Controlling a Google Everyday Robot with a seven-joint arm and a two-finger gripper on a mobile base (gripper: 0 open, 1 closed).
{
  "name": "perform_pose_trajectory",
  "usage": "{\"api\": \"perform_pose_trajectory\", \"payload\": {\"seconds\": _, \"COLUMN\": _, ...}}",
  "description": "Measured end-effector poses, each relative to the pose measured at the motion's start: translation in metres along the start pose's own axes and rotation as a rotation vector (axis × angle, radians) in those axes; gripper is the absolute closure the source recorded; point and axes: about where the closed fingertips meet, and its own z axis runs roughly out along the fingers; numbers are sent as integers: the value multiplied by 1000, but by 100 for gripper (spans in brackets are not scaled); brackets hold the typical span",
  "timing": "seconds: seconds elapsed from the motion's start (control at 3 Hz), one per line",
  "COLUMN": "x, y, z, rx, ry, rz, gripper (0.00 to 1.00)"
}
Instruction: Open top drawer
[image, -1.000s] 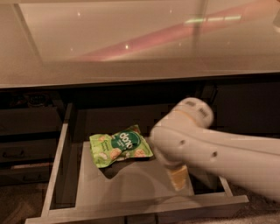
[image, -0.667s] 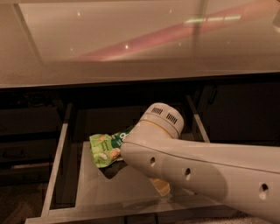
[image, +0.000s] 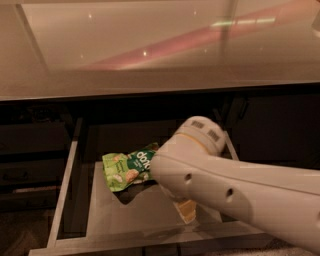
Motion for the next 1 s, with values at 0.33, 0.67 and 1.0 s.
{"api": "perform_pose_trajectory", "payload": {"seconds": 0.33, "x": 17, "y": 0, "z": -9, "rx": 92, "ry": -121, "rz": 87, "gripper": 0}}
{"api": "perform_pose_trajectory", "payload": {"seconds": 0.67, "x": 11, "y": 6, "z": -14, "rx": 100, "ry": -167, "rz": 87, "gripper": 0}}
{"api": "perform_pose_trajectory", "payload": {"seconds": 1.0, "x": 11, "y": 6, "z": -14, "rx": 100, "ry": -167, "rz": 87, "gripper": 0}}
